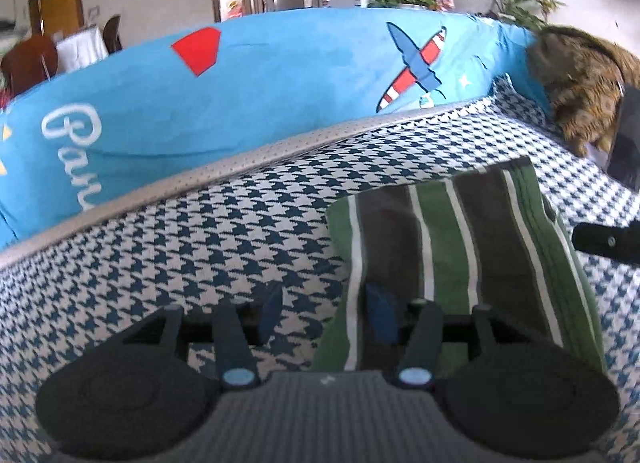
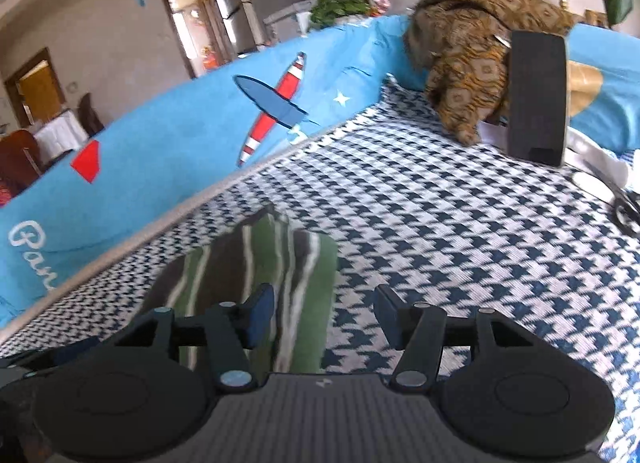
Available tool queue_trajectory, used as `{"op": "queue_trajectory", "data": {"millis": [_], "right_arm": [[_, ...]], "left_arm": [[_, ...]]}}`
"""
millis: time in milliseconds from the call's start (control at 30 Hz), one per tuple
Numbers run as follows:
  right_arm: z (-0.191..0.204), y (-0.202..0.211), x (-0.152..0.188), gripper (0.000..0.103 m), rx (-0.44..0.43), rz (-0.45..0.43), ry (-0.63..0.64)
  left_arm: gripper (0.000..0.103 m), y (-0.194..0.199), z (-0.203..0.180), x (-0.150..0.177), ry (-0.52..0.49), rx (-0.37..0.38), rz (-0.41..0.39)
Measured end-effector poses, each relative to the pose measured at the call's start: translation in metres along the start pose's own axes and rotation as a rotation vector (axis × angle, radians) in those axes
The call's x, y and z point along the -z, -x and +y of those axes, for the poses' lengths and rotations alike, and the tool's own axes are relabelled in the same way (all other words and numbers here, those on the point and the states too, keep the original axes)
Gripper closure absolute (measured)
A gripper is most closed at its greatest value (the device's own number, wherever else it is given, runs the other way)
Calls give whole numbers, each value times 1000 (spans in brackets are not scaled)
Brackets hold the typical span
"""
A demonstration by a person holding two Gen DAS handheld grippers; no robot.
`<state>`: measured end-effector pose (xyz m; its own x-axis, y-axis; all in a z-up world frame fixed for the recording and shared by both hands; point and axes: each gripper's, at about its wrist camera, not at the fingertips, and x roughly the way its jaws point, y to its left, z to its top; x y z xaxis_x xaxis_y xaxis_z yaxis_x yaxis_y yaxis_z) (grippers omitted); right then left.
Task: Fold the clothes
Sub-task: 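Lower the folded shirt onto the bed and open both grippers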
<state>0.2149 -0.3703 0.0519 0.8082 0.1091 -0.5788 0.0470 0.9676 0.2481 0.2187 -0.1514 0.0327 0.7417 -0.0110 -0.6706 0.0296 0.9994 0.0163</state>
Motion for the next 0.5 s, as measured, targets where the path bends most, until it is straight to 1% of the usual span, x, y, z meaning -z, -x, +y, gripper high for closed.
{"op": "queue_trajectory", "data": {"millis": [67,133,200,267,333,367,433,500], "right_arm": [[4,2,-1,48,-27,-16,18],[10,2,-1,48,-53,-26,52],[17,0,0,48,-52,-25,98],[21,-7,4,48,-19,-1,144],[20,-17,8,48,62,48,175],[18,-21,9,48,81,67,169],[11,-25,9,48,79,84,136],[12,-27,9,47,87,84,143]], "left_arm": [[51,-5,4,0,21,9,5],[50,-10,7,0,38,16,9],[49,-15,9,1,48,21,12],[47,-19,10,4,43,18,14],[46,-23,10,6,42,17,18],[44,-25,9,6,37,14,21],[44,-27,6,9,17,4,23],[43,-26,2,11,-16,-8,16]]}}
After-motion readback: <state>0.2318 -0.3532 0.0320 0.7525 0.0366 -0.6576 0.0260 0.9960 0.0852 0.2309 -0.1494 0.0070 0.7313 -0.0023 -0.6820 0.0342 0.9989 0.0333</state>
